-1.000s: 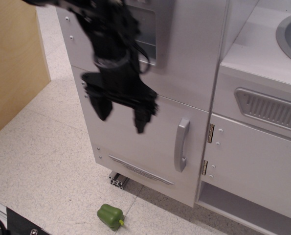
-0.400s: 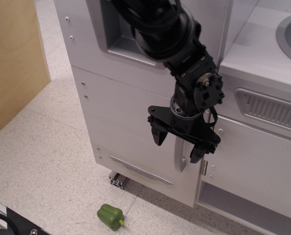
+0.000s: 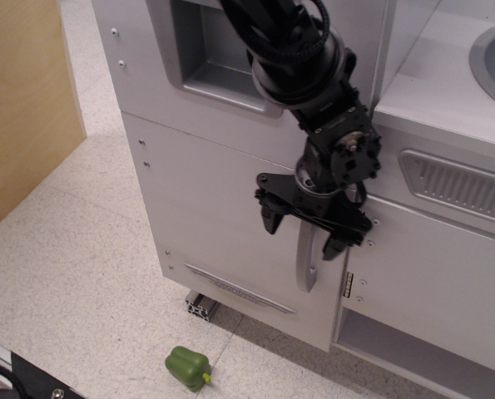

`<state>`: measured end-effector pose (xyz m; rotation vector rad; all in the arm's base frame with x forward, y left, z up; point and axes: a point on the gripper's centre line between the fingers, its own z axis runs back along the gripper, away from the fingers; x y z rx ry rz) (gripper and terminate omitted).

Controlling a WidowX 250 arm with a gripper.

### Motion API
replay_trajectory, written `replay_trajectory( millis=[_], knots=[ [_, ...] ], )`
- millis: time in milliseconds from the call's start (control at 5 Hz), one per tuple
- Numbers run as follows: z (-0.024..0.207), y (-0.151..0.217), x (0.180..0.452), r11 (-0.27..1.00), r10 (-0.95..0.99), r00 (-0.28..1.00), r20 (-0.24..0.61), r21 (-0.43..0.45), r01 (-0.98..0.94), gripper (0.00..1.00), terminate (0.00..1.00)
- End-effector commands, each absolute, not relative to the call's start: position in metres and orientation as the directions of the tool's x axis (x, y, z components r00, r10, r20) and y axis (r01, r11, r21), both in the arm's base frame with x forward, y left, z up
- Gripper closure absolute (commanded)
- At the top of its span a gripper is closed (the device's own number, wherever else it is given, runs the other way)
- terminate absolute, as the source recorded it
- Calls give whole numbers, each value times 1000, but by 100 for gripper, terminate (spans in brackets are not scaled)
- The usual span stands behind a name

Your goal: Open low fridge

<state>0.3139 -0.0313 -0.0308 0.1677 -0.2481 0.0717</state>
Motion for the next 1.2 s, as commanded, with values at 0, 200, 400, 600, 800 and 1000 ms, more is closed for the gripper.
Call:
replay_trajectory(
  millis=[0,200,400,600,800,1000],
  knots=[
    [-25,-28,322,984,61,951,302,141,-107,100,0],
    [-24,-25,320,988,56,947,317,121,-98,100,0],
    [-23,-23,309,989,32,946,323,124,-76,100,0],
    [-23,-18,294,992,2,943,334,119,-45,100,0],
    [-22,-11,286,990,-19,943,333,137,-28,100,0],
    [-15,1,266,986,-67,940,333,168,11,100,0]
  ],
)
